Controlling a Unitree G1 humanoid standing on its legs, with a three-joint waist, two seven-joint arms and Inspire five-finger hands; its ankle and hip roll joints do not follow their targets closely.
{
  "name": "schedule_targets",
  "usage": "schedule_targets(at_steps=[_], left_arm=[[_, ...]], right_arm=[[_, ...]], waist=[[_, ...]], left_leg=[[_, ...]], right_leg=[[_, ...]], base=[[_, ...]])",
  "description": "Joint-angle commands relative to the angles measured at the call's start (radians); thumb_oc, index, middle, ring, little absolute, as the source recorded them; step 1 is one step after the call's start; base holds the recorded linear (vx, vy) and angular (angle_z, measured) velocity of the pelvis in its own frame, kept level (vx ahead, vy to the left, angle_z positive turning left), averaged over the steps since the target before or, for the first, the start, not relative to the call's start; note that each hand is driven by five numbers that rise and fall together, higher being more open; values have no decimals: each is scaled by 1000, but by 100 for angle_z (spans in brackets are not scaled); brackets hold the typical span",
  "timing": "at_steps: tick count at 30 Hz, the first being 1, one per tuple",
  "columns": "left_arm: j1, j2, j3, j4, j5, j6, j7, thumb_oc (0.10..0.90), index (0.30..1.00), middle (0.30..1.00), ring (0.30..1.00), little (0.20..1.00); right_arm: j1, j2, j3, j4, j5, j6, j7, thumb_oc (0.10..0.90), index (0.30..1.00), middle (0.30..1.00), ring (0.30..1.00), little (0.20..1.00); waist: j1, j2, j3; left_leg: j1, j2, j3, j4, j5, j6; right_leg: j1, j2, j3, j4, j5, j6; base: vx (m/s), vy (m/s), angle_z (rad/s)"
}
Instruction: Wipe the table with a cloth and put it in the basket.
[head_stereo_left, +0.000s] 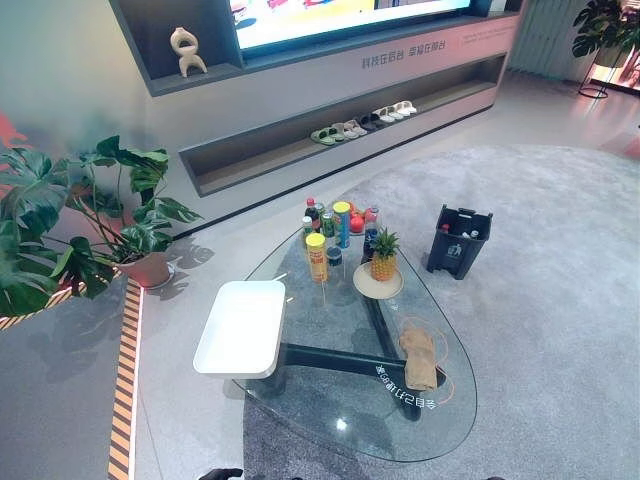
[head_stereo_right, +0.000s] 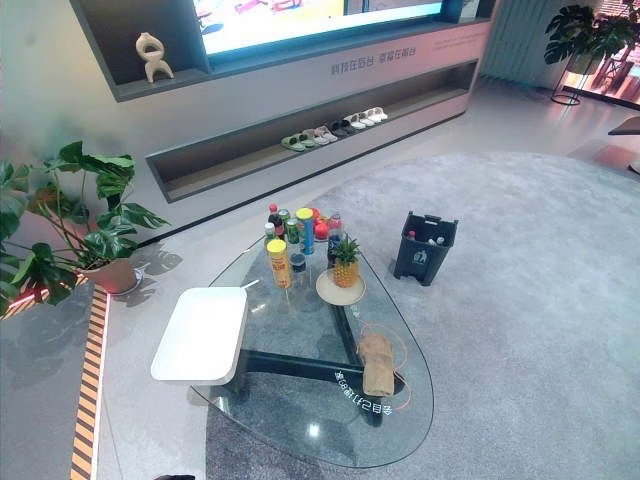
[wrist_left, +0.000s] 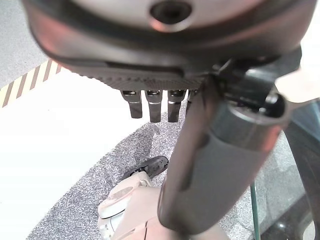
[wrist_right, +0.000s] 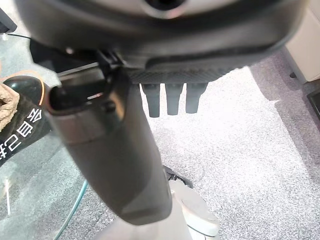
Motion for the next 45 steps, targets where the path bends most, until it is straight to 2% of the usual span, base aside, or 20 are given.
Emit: schedule_targets(at_steps=[1,8,24,35,42,45], left_arm=[[-108,20,-11,64,50,-2,23,800,900,900,900,900],[-105,25,-1,62,47,-18,12,800,900,900,900,900],[-108,25,-5,59,38,-9,17,800,900,900,900,900],[-105,45,31,58,8,0,49,800,900,900,900,900],[-93,72,54,55,-12,2,60,800,900,900,900,900],[-92,82,56,41,-33,-7,76,800,900,900,900,900]], right_arm=[[-60,-12,16,63,-28,-8,-23,800,900,900,900,900],[-57,-11,15,63,-27,-6,-21,800,900,900,900,900],[-62,-15,15,64,-29,-5,-17,800,900,900,900,900],[-61,-38,-8,68,-7,6,-28,800,900,900,900,900],[-48,-72,-32,75,-24,14,-23,800,900,900,900,900],[-49,-82,-30,66,-29,21,-24,800,900,900,900,900]], waist=[[21,-26,40],[22,-26,37],[23,-24,39],[24,-18,43],[23,-17,59],[26,-15,83]], left_leg=[[48,31,39,7,-104,-33],[48,30,37,7,-102,-35],[48,32,38,7,-102,-34],[47,30,33,7,-98,-35],[34,30,28,7,-91,-35],[6,28,22,7,-80,-33]], right_leg=[[-14,-55,-59,5,-10,44],[-12,-56,-60,5,-10,45],[-11,-56,-64,5,-10,44],[-9,-56,-63,5,-11,43],[-20,-51,-57,5,-8,41],[-47,-49,-49,5,2,40]], base=[[0,0,0],[0,0,0],[0,0,0],[7,0,0],[50,-4,4],[31,-1,1]])
